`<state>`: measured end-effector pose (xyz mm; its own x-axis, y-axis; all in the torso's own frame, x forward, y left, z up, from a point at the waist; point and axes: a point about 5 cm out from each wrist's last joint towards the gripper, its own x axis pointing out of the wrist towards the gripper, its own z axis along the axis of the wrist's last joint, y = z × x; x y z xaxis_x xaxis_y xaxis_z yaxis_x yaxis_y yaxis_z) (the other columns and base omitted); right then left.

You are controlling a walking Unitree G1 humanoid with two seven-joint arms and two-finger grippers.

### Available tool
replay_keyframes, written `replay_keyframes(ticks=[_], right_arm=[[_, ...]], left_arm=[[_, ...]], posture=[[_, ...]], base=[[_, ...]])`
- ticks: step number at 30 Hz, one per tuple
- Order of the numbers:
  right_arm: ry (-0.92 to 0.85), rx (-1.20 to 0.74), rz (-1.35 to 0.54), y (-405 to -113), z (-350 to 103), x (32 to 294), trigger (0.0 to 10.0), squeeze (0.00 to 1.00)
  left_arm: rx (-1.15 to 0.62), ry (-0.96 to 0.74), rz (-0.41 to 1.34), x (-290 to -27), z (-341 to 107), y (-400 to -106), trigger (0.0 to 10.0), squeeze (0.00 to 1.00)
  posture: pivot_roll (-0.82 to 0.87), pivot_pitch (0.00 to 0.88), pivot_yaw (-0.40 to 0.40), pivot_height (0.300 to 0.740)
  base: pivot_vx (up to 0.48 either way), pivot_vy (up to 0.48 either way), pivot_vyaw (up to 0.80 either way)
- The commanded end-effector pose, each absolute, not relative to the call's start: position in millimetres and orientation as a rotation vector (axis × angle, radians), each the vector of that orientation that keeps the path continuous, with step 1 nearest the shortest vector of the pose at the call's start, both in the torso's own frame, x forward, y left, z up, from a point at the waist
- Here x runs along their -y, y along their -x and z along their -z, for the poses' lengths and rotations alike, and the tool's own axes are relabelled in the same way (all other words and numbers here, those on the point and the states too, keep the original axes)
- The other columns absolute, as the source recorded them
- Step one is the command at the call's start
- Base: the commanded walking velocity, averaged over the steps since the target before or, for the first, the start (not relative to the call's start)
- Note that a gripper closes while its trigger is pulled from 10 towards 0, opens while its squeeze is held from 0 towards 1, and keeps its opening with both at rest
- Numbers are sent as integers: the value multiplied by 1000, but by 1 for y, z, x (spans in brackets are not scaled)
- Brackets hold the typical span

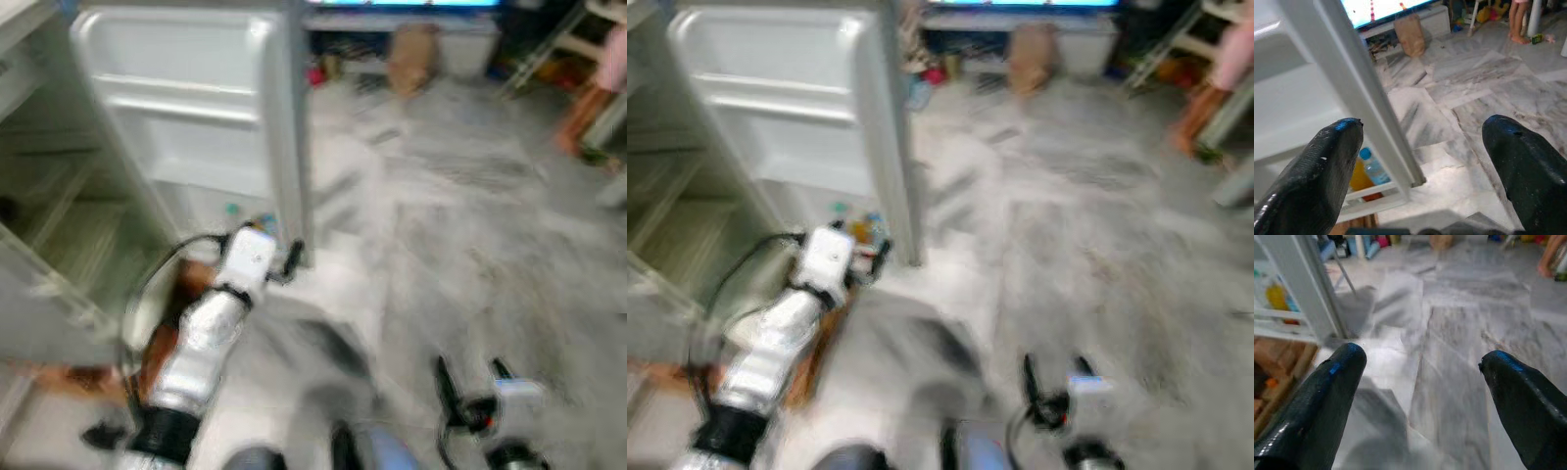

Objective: Restocking fridge

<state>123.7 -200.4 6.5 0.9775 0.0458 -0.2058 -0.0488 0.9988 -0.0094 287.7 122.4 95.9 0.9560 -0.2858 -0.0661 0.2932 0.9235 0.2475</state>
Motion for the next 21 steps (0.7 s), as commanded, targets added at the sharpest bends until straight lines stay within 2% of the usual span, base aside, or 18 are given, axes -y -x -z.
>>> replay_keyframes(ticks=[1, 13, 16, 18, 21], right_arm=[[38, -133, -51, -135, -17, 203, 10000, 0], [35, -138, -59, -145, -17, 202, 10000, 0], [32, -143, -61, -146, -16, 202, 10000, 0], [76, -126, -118, -152, -20, 196, 10000, 0], [106, -91, -169, -156, -24, 187, 10000, 0]], left_arm=[[-39, -273, 290, -128, -97, -287, 10000, 0], [-110, -235, 151, -137, -86, -295, 10000, 0], [-115, -239, 131, -137, -84, -296, 10000, 0], [-131, -246, 77, -142, -83, -298, 10000, 0], [-138, -246, 55, -145, -82, -298, 10000, 0]], posture=[[28, 139, 85, 740], [22, 113, 38, 740], [24, 112, 38, 740], [21, 107, 41, 740], [21, 108, 45, 740]], base=[[480, 0, -800], [461, 0, -749], [375, 300, -575], [0, 446, -631], [0, 477, 506]])
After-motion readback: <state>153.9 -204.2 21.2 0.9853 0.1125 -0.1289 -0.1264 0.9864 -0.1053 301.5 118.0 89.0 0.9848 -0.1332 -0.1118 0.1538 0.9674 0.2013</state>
